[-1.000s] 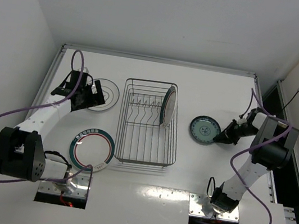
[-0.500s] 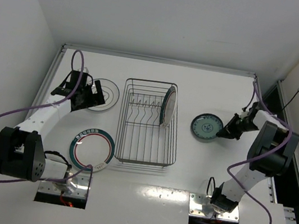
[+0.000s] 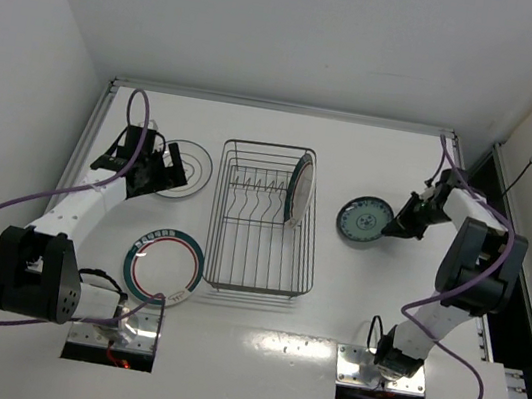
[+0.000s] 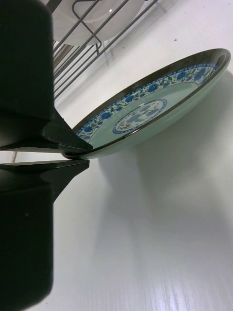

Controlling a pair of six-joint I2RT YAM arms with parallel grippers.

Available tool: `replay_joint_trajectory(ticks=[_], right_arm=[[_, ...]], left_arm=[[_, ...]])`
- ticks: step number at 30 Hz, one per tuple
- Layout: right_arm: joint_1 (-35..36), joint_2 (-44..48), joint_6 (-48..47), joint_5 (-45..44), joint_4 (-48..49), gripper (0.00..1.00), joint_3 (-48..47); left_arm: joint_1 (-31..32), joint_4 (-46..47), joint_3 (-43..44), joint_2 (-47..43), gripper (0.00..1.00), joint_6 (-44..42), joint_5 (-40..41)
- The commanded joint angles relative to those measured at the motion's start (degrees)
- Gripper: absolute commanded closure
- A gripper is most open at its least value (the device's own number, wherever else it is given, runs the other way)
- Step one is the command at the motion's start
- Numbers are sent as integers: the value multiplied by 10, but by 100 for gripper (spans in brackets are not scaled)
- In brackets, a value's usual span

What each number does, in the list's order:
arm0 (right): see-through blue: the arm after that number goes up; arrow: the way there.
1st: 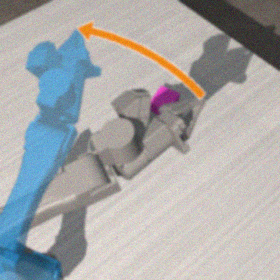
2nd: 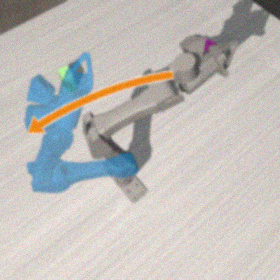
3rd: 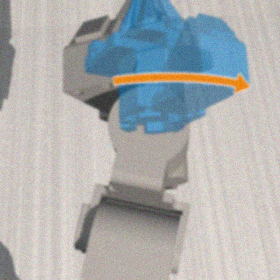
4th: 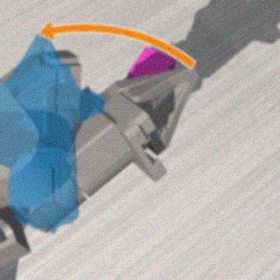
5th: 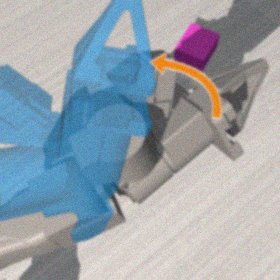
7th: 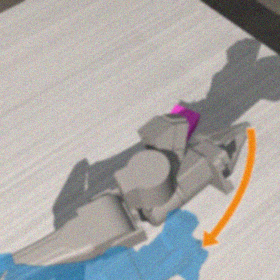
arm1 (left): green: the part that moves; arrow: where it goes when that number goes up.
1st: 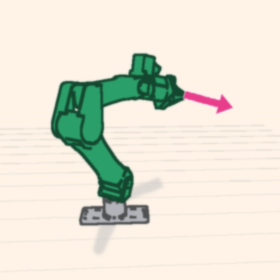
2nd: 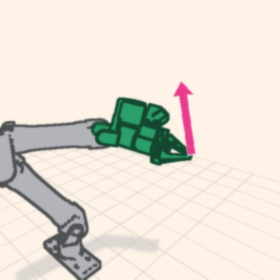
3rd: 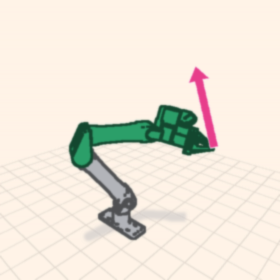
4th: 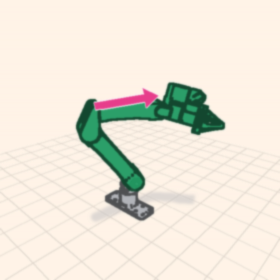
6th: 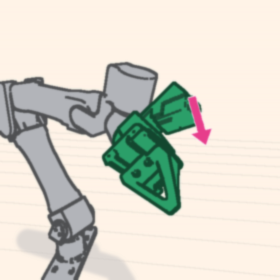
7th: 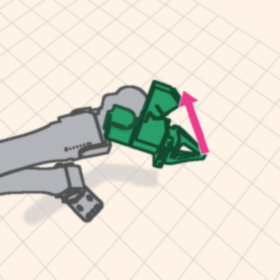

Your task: Load the plates into the dish rack

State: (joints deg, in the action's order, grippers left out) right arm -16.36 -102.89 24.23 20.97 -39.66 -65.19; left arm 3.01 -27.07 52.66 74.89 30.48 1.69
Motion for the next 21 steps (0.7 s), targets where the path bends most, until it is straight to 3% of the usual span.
replay_joint_trajectory(ticks=[1, 21], right_arm=[[7, 32, 7, 1, 0, 100, -29], [57, 60, 34, -24, -34, 100, -103]], left_arm=[[-5, 7, 20, -2, 0, 4, -4], [-5, 7, 20, -2, 0, 4, -4]])
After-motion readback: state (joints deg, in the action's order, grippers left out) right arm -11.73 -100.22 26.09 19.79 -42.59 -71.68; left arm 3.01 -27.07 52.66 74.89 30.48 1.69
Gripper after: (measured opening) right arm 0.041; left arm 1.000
